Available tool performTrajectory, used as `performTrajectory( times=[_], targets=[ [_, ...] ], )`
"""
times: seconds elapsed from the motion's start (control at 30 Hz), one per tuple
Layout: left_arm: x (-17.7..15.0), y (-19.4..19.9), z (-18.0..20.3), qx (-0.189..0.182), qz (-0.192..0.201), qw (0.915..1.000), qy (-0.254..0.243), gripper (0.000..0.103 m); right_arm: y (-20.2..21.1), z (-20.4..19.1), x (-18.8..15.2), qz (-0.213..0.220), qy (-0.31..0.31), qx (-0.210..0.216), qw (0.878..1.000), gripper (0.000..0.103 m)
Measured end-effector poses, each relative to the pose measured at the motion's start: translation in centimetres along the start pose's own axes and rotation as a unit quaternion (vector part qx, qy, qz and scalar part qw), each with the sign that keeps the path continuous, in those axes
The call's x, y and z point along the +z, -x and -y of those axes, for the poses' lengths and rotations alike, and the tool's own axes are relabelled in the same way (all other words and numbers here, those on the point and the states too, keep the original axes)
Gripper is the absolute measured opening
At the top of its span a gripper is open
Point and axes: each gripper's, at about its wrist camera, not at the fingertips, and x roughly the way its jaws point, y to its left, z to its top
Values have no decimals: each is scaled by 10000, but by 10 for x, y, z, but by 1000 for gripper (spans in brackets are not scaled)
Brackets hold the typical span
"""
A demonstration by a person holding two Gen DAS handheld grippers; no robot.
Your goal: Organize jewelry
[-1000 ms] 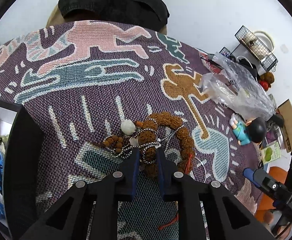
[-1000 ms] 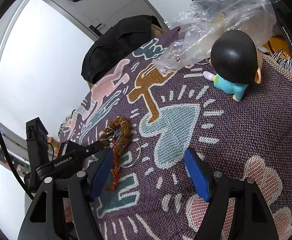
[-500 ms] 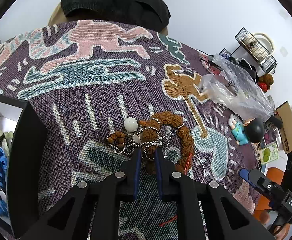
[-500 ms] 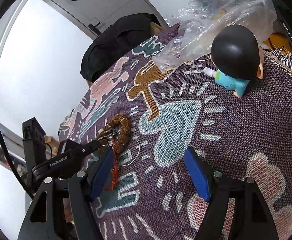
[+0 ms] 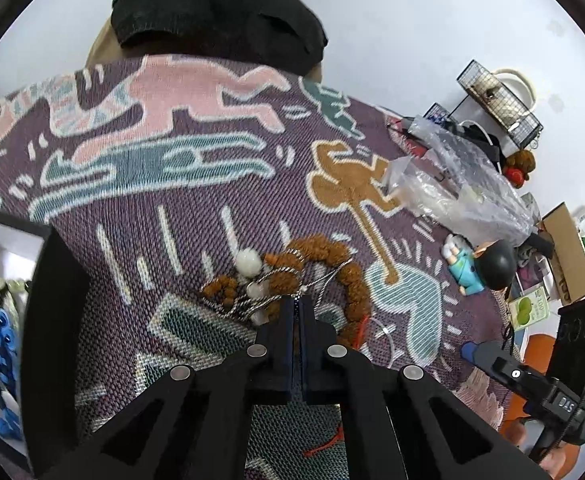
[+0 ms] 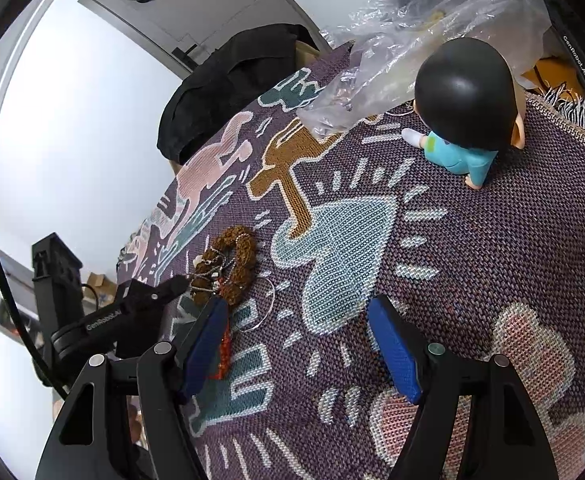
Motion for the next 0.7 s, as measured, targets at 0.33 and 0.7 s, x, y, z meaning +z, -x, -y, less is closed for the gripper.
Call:
performTrajectory(
  times=[0.33, 0.7],
  targets=[
    [20, 47, 27, -9, 476, 9983, -325, 1, 8, -7, -1, 65, 75, 78, 9999, 74],
    [47, 118, 64, 88, 1141, 9904, -770, 0, 20, -21, 0, 159, 171, 229, 9995, 74]
  ],
)
